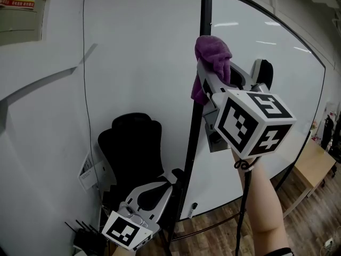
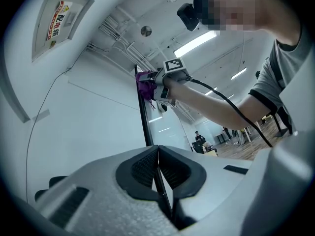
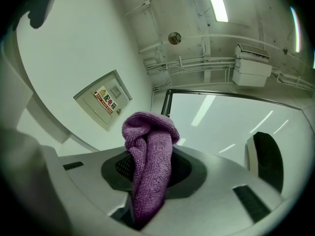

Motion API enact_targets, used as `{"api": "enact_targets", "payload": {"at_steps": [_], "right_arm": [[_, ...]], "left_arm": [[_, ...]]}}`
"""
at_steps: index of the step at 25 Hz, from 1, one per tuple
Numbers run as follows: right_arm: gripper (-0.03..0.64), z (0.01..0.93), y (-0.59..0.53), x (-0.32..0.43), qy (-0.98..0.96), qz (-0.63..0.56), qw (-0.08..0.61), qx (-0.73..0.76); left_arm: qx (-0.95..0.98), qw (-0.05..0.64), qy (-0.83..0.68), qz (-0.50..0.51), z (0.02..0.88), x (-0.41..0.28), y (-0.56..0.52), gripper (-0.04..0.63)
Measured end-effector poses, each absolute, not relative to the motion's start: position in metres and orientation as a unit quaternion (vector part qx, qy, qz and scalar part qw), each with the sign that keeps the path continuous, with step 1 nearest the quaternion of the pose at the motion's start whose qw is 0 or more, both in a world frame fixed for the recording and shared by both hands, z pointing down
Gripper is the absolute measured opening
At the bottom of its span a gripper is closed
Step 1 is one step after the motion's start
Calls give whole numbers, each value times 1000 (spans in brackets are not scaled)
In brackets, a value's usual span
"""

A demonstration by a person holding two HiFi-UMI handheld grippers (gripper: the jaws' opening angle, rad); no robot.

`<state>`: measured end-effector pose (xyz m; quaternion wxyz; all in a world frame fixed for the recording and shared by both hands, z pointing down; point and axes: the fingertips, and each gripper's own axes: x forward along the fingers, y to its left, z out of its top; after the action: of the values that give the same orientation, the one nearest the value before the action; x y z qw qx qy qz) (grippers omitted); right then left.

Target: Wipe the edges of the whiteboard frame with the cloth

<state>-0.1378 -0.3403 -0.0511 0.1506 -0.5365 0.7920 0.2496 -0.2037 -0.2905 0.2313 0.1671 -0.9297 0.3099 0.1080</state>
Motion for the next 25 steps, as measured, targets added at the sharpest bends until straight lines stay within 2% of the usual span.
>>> {"api": "enact_targets", "payload": {"at_steps": [25], "right_arm": [[109, 4, -344, -140, 802, 226, 125, -539]], "left_arm": [[-934, 135, 320, 87, 254, -198, -271, 17]]}}
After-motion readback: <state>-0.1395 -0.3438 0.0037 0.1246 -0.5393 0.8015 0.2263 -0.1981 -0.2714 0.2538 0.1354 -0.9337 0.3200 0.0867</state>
